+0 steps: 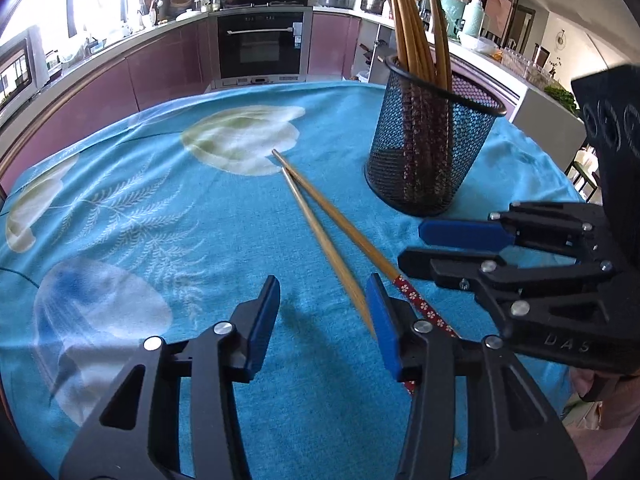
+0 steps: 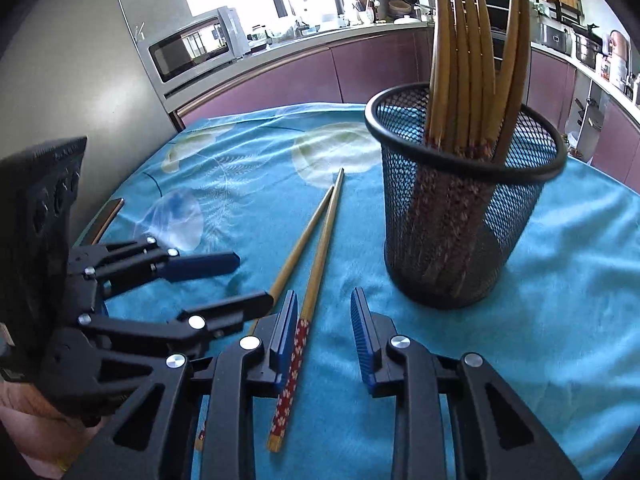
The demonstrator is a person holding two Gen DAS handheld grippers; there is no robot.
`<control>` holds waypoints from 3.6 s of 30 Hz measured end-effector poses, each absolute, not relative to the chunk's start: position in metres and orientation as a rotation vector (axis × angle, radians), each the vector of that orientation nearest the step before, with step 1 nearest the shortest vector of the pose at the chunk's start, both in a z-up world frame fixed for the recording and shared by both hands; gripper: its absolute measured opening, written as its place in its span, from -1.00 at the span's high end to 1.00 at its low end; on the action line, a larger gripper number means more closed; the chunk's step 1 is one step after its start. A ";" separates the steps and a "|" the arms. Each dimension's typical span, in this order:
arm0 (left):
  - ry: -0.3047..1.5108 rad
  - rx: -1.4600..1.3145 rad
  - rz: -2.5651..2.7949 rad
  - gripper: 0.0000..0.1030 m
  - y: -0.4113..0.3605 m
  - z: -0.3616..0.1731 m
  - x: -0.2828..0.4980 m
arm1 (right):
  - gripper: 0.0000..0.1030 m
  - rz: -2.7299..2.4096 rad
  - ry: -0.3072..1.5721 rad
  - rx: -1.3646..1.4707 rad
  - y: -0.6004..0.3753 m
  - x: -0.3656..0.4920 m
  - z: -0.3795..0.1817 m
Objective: Organize utensils
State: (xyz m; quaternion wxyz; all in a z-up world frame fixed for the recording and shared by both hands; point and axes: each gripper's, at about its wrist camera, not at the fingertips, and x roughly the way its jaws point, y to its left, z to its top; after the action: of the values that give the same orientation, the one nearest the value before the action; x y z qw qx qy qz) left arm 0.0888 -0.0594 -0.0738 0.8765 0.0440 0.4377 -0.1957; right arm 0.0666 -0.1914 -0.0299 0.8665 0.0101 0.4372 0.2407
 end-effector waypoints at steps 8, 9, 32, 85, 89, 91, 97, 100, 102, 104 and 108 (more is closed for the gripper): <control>0.921 0.061 -0.428 0.42 -0.056 -0.074 0.090 | 0.49 0.520 0.935 0.025 -0.182 0.084 -0.037; 0.922 0.061 -0.426 0.45 -0.056 -0.074 0.090 | 0.50 0.520 0.940 0.021 -0.180 0.085 -0.039; 0.949 0.026 -0.445 0.52 -0.058 -0.076 0.101 | 0.72 0.482 0.954 -0.008 -0.203 0.057 -0.042; 0.932 0.027 -0.439 0.86 -0.061 -0.070 0.090 | 0.89 0.570 0.881 0.069 -0.195 0.061 -0.033; 0.902 -0.011 -0.469 0.86 -0.056 -0.056 0.084 | 0.89 0.588 0.831 0.111 -0.205 0.053 -0.017; 0.887 -0.034 -0.487 0.86 -0.053 -0.049 0.081 | 0.89 0.600 0.816 0.131 -0.208 0.050 -0.012; 0.858 -0.099 -0.544 0.85 -0.048 -0.033 0.075 | 0.89 0.627 0.776 0.181 -0.216 0.042 0.003; 0.848 -0.111 -0.552 0.85 -0.046 -0.029 0.072 | 0.89 0.629 0.757 0.201 -0.220 0.039 0.009; 0.844 -0.128 -0.569 0.85 -0.045 -0.026 0.071 | 0.89 0.631 0.749 0.212 -0.223 0.038 0.012; 0.833 -0.131 -0.574 0.85 -0.045 -0.022 0.069 | 0.89 0.635 0.744 0.230 -0.226 0.038 0.014; 0.816 -0.131 -0.582 0.86 -0.046 -0.016 0.066 | 0.89 0.639 0.741 0.250 -0.230 0.038 0.014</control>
State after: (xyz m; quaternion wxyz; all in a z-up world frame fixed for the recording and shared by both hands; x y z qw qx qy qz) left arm 0.0656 -0.0462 -0.0157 0.8750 -0.0626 0.3908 -0.2788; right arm 0.0380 -0.2296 0.0143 0.8752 0.1196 0.3548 0.3062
